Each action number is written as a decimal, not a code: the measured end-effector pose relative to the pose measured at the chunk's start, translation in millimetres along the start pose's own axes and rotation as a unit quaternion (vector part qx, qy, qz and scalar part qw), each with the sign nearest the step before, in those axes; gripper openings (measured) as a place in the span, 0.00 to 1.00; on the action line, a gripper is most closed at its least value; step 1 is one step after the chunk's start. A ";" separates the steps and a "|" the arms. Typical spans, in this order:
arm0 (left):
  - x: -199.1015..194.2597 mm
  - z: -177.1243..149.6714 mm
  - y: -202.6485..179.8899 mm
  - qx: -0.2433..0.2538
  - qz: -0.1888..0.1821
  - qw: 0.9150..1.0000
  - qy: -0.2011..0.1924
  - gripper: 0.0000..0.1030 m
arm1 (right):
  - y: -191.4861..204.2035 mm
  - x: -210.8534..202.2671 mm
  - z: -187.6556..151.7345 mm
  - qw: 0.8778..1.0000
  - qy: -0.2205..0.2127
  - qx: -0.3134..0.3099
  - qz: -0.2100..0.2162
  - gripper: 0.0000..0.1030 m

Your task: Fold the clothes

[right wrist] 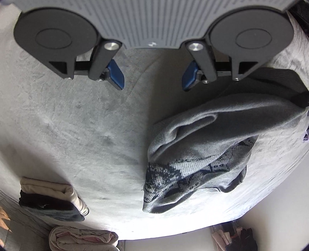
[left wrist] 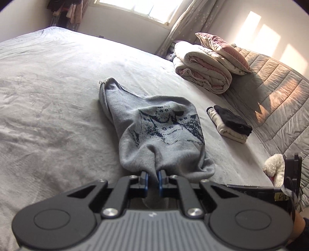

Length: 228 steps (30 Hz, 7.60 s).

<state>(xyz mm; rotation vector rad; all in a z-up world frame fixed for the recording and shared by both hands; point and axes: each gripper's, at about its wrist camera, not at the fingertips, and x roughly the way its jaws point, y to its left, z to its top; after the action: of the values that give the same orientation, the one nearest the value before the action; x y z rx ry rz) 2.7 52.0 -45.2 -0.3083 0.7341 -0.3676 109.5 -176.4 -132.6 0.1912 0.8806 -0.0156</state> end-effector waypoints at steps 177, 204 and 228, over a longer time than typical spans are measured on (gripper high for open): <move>90.0 10.6 91.7 -0.088 -0.027 0.994 0.065 0.17 | 146.1 66.7 115.7 0.964 0.017 -0.171 0.203 0.43; 88.6 6.4 100.0 -0.095 -0.039 0.993 0.063 0.14 | 178.6 140.9 109.8 0.959 0.024 -0.248 0.135 0.30; 81.0 25.5 105.9 -0.103 -0.020 0.992 0.072 0.15 | 65.8 90.4 135.3 0.982 -0.024 -0.083 0.169 0.10</move>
<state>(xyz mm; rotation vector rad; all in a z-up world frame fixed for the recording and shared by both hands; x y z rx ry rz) 98.8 115.4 -117.1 -0.4955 0.9104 -0.3548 276.7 -129.2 -107.5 0.1811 0.7885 0.3668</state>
